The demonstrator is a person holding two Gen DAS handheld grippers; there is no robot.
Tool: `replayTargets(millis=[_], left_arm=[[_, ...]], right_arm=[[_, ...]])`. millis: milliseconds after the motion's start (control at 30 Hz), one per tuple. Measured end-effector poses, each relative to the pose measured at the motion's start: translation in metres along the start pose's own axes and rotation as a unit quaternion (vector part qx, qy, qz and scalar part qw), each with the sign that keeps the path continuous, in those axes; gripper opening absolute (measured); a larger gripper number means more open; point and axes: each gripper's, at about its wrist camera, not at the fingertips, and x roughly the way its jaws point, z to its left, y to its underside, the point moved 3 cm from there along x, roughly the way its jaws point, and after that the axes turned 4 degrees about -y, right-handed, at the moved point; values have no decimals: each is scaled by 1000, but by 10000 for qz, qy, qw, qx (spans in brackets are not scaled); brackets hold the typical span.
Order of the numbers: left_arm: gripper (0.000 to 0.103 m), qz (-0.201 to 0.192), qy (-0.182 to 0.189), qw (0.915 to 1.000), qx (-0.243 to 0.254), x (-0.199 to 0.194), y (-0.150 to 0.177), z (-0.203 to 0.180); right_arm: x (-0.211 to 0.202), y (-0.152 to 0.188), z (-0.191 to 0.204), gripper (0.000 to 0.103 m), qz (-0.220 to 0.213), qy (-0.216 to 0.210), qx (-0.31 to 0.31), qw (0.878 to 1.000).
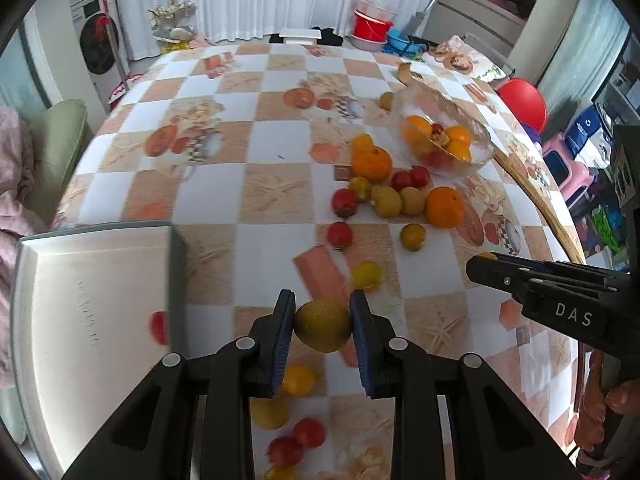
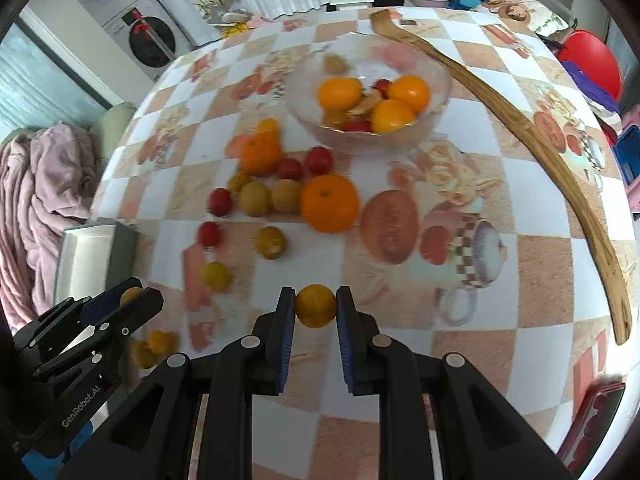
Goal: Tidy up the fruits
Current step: 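Grasp a yellow plum with the left tool while the right tool grasps an orange tomato, then move both fruits over the white tray and release them from both tools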
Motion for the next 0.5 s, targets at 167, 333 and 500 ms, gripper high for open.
replayTargets(millis=[167, 333, 500], left_arm=[[30, -102, -71, 9998, -154, -15, 6, 23], [30, -198, -214, 9992, -285, -31, 16, 53], [30, -224, -422, 9976, -499, -43, 30, 87]], right_arm=[[0, 4, 26, 22, 29, -108, -150, 9998], [4, 8, 55, 22, 79, -206, -352, 9991], [9, 11, 90, 22, 139, -347, -592, 9975]])
